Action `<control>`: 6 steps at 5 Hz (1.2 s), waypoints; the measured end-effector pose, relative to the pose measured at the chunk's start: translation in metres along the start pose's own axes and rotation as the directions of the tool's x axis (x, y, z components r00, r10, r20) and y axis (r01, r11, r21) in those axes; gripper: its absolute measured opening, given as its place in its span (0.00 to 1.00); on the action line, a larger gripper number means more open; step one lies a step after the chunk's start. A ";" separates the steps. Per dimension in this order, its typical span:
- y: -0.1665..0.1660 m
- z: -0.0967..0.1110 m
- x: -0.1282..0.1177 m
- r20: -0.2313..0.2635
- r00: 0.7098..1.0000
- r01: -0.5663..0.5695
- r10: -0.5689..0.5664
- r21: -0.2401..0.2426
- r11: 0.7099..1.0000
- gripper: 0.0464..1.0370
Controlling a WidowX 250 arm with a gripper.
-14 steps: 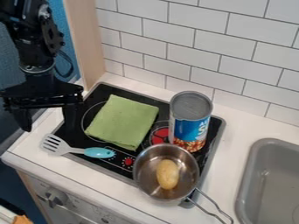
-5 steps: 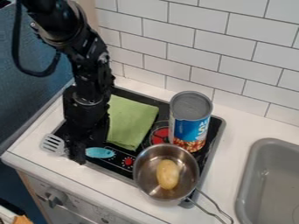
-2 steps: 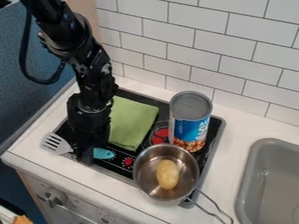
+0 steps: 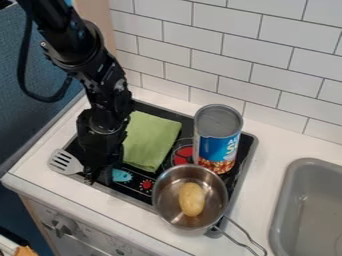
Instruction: Placed the spatula on the green towel
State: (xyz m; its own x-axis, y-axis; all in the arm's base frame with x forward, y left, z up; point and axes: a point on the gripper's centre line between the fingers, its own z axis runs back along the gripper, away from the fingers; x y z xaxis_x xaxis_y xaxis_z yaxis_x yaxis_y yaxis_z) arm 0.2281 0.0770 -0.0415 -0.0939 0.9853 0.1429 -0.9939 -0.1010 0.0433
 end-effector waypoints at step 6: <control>-0.042 0.070 0.015 0.077 0.912 0.401 -0.403 0.034 0.915 0.28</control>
State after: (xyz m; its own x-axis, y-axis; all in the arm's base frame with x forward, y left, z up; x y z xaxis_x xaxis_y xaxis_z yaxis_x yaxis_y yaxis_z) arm 0.2729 0.0868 0.0285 0.3190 0.9287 0.1893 -0.9456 0.2982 0.1304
